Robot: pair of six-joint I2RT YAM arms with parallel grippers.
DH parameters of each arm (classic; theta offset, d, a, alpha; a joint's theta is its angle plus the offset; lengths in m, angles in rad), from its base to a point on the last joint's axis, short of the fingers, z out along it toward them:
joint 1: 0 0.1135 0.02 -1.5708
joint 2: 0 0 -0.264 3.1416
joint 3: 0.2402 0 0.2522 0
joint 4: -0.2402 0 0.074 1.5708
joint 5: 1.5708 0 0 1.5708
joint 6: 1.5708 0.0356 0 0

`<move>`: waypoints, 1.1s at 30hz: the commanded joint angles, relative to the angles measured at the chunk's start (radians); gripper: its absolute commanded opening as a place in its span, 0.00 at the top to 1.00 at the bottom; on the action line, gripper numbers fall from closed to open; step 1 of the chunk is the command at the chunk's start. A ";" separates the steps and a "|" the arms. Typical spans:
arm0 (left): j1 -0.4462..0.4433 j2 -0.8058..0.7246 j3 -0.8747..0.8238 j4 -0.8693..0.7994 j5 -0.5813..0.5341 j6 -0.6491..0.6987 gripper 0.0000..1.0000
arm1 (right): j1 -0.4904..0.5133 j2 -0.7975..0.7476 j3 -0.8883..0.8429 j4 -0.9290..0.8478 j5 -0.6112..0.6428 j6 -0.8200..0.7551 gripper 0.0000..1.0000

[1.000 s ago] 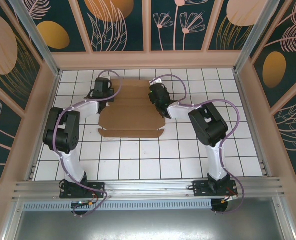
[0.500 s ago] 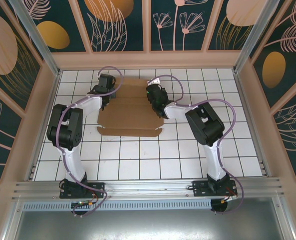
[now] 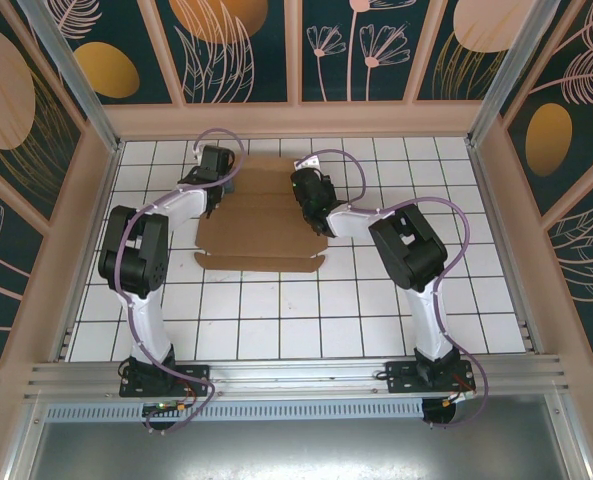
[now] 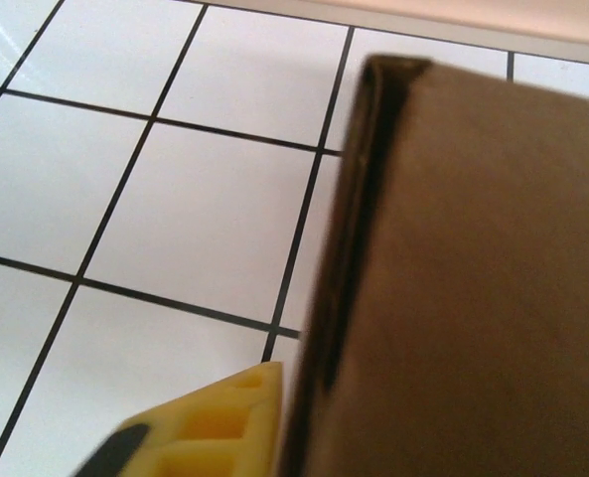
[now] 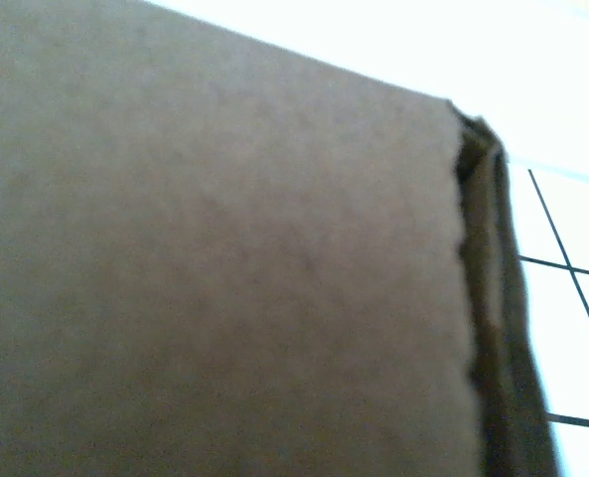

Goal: Fold the paper box

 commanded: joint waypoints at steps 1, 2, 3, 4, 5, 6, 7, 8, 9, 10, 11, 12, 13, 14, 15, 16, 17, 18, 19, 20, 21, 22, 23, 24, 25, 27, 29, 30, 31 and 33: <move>0.034 -0.021 -0.071 -0.024 -0.047 -0.044 0.72 | -0.005 0.069 -0.037 -0.196 0.087 -0.046 1.00; 0.035 -0.036 -0.083 -0.013 -0.032 -0.042 0.67 | -0.005 0.069 -0.038 -0.196 0.088 -0.045 1.00; 0.036 -0.050 -0.091 -0.003 -0.012 -0.039 0.63 | -0.005 0.069 -0.039 -0.194 0.091 -0.045 1.00; 0.036 -0.063 -0.101 0.007 0.007 -0.036 0.60 | -0.006 0.068 -0.041 -0.192 0.093 -0.046 1.00; 0.035 -0.081 -0.111 0.015 0.020 -0.042 0.57 | -0.008 0.067 -0.042 -0.190 0.095 -0.044 1.00; 0.035 -0.101 -0.125 0.022 0.028 -0.049 0.53 | -0.009 0.065 -0.044 -0.190 0.095 -0.041 1.00; 0.036 -0.121 -0.145 0.039 0.046 -0.051 0.51 | -0.011 0.063 -0.046 -0.191 0.095 -0.039 1.00; 0.035 -0.146 -0.172 0.059 0.067 -0.049 0.49 | -0.012 0.061 -0.047 -0.189 0.094 -0.038 1.00; 0.035 -0.171 -0.199 0.078 0.088 -0.049 0.47 | -0.013 0.059 -0.048 -0.187 0.092 -0.038 1.00; 0.035 -0.195 -0.220 0.094 0.107 -0.048 0.47 | -0.013 0.059 -0.048 -0.189 0.090 -0.036 1.00; 0.036 -0.222 -0.240 0.105 0.140 -0.047 0.46 | -0.014 0.057 -0.049 -0.191 0.086 -0.036 1.00; 0.035 -0.249 -0.258 0.104 0.172 -0.057 0.47 | -0.015 0.055 -0.051 -0.190 0.079 -0.036 1.00; 0.035 -0.280 -0.275 0.106 0.201 -0.074 0.47 | -0.015 0.051 -0.053 -0.189 0.075 -0.036 1.00; 0.034 -0.318 -0.297 0.109 0.219 -0.095 0.48 | -0.017 0.047 -0.055 -0.190 0.068 -0.034 1.00; 0.033 -0.349 -0.322 0.114 0.228 -0.120 0.48 | -0.019 0.042 -0.058 -0.191 0.059 -0.032 0.96; 0.035 -0.377 -0.340 0.116 0.234 -0.130 0.48 | -0.020 0.035 -0.063 -0.188 0.053 -0.031 0.90; 0.033 -0.407 -0.354 0.114 0.239 -0.133 0.48 | -0.021 0.025 -0.068 -0.185 0.041 -0.031 0.83; 0.034 -0.439 -0.384 0.110 0.240 -0.133 0.49 | -0.021 0.013 -0.076 -0.179 0.023 -0.030 0.76; 0.034 -0.470 -0.406 0.112 0.233 -0.125 0.51 | -0.021 0.004 -0.086 -0.170 0.008 -0.031 0.70; 0.035 -0.510 -0.436 0.127 0.209 -0.117 0.54 | -0.020 -0.008 -0.101 -0.157 -0.008 -0.035 0.65; 0.033 -0.557 -0.475 0.160 0.177 -0.114 0.54 | -0.021 -0.021 -0.114 -0.144 -0.029 -0.044 0.60; 0.033 -0.596 -0.509 0.194 0.152 -0.111 0.54 | -0.020 -0.034 -0.130 -0.127 -0.052 -0.048 0.56; 0.034 -0.633 -0.534 0.232 0.133 -0.102 0.53 | -0.020 -0.057 -0.153 -0.105 -0.075 -0.053 0.53; 0.034 -0.656 -0.546 0.258 0.127 -0.096 0.53 | -0.020 -0.083 -0.180 -0.080 -0.096 -0.053 0.49; 0.034 -0.664 -0.541 0.272 0.121 -0.091 0.51 | -0.021 -0.115 -0.210 -0.049 -0.127 -0.054 0.45; 0.036 -0.626 -0.482 0.243 0.131 -0.080 0.48 | -0.024 -0.174 -0.265 0.008 -0.179 -0.057 0.38; 0.038 -0.564 -0.389 0.194 0.153 -0.058 0.46 | -0.028 -0.231 -0.312 0.051 -0.242 -0.062 0.32; 0.040 -0.541 -0.366 0.184 0.164 -0.053 0.45 | -0.033 -0.253 -0.328 0.062 -0.276 -0.062 0.29; 0.045 -0.520 -0.319 0.181 0.185 -0.050 0.44 | -0.039 -0.275 -0.341 0.069 -0.315 -0.060 0.27; 0.053 -0.482 -0.269 0.183 0.220 -0.044 0.42 | -0.046 -0.309 -0.366 0.081 -0.376 -0.056 0.25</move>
